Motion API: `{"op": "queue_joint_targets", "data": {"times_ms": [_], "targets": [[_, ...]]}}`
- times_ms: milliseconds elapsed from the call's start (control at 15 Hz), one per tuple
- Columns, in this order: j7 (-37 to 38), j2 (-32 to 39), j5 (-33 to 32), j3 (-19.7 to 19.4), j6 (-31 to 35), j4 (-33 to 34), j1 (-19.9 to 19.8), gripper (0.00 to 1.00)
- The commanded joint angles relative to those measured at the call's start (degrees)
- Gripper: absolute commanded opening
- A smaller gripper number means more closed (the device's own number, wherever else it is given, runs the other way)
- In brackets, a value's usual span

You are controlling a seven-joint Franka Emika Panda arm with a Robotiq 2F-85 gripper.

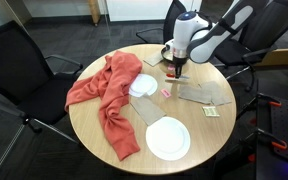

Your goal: Remove the marker from the ceramic bowl and place it on the table

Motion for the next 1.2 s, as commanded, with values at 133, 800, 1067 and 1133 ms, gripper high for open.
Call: {"op": "queue_joint_targets", "data": {"times_ms": [133, 800, 1067, 1133], "targets": [[0.5, -1.5, -1.1, -0.6, 2.3, -1.3, 0.5, 0.72], [0.5, -9.2, -0.3, 0.3, 6.3, -6.9, 0.6, 1.00], [0.0, -7.8, -0.1, 0.4, 4.7, -4.6, 0.4, 1.00], [0.0, -8.1, -0.1, 0.4, 4.7, -4.8, 0.4, 1.00]]}}
